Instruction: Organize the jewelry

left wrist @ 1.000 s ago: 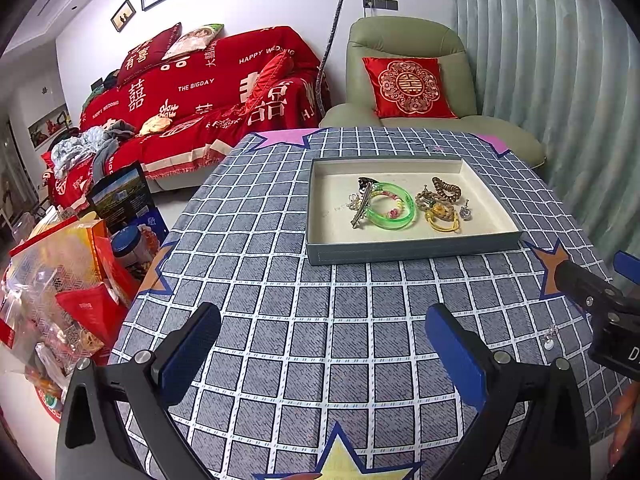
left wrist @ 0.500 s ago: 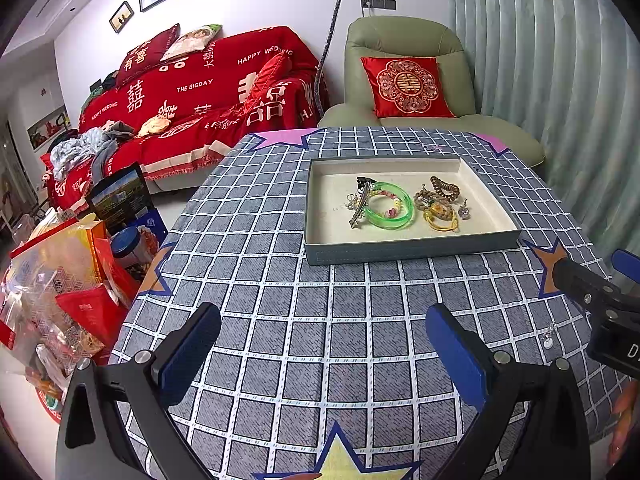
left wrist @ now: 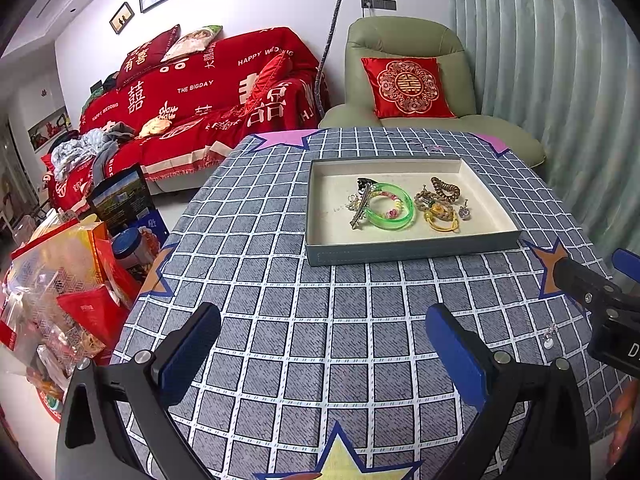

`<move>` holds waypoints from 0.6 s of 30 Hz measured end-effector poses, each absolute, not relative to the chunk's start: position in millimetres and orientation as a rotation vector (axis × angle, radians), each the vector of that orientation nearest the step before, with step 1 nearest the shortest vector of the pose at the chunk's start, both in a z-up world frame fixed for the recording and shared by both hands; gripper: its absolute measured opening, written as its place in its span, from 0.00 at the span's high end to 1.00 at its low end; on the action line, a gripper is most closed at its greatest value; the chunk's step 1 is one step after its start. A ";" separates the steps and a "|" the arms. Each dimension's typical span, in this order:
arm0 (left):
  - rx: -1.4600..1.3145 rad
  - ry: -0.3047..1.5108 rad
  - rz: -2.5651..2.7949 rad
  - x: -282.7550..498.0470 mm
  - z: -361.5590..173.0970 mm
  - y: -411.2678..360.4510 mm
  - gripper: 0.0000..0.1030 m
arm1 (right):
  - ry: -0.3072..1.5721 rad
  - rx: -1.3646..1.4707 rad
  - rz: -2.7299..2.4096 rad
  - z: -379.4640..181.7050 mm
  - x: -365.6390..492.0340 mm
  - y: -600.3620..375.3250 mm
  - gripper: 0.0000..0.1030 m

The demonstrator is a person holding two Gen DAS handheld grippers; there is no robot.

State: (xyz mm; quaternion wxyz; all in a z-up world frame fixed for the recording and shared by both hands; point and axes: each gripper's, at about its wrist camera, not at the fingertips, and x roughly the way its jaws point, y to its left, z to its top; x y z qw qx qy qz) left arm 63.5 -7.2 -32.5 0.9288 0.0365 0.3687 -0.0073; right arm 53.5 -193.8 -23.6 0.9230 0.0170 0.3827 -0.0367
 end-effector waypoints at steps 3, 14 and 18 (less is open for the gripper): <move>0.073 0.755 -0.013 63.6 -32.6 -7.0 0.00 | 0.785 0.036 -0.076 -24.2 53.8 -194.4 0.00; 0.071 0.757 -0.010 63.2 -31.5 -6.5 0.00 | 0.785 0.036 -0.075 -23.6 53.1 -194.0 0.00; 0.064 0.764 -0.013 63.3 -32.0 -4.7 0.00 | 0.786 0.036 -0.075 -24.2 53.5 -194.3 0.00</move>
